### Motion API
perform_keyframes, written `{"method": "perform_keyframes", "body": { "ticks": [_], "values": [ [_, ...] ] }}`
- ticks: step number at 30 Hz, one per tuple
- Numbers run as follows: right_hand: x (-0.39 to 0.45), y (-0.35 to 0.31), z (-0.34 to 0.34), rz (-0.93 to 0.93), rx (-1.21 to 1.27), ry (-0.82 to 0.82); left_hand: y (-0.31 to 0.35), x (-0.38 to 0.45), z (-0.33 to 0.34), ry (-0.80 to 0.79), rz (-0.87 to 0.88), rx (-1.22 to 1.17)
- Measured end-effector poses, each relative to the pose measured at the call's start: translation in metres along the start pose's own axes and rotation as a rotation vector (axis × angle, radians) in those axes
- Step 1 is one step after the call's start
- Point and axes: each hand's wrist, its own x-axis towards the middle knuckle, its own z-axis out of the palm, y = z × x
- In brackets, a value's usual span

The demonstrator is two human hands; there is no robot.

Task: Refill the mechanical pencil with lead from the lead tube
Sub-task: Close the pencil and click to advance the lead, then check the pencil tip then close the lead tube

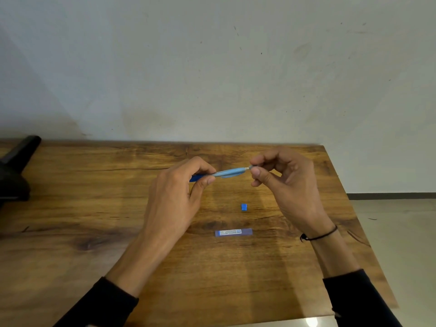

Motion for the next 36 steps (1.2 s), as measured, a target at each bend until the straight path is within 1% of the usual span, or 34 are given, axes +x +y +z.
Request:
{"method": "perform_keyframes", "body": {
  "ticks": [7, 14, 18, 21, 24, 26, 29, 31, 33, 36],
  "values": [
    [0.000, 0.001, 0.000, -0.001, -0.020, -0.026, 0.004, -0.001, 0.000, -0.004, 0.009, 0.027],
    [-0.001, 0.002, 0.003, 0.037, -0.043, -0.057, 0.007, -0.001, -0.001, -0.026, 0.043, 0.058],
    [-0.002, 0.004, 0.007, 0.064, 0.017, -0.015, 0.007, -0.003, 0.000, -0.018, 0.039, 0.043],
    [-0.001, 0.000, 0.013, 0.097, 0.182, 0.036, 0.008, 0.000, 0.000, -0.011, 0.025, -0.019],
    [-0.001, -0.009, 0.027, 0.107, 0.339, 0.024, 0.016, 0.005, -0.003, 0.002, -0.012, -0.153],
    [-0.004, -0.022, 0.043, 0.097, 0.375, 0.017, 0.025, 0.008, -0.005, 0.024, -0.018, -0.238],
    [-0.006, -0.048, 0.057, 0.096, 0.404, 0.071, 0.044, 0.012, -0.013, 0.046, -0.024, -0.349],
    [-0.007, -0.071, 0.055, 0.086, 0.472, 0.110, 0.063, 0.014, -0.024, 0.065, -0.036, -0.421],
    [-0.005, -0.099, 0.047, 0.076, 0.642, 0.129, 0.081, 0.017, -0.037, 0.075, -0.045, -0.483],
    [-0.005, -0.142, 0.033, 0.054, 0.938, 0.133, 0.099, 0.023, -0.058, 0.115, -0.017, -0.498]
  ]
}}
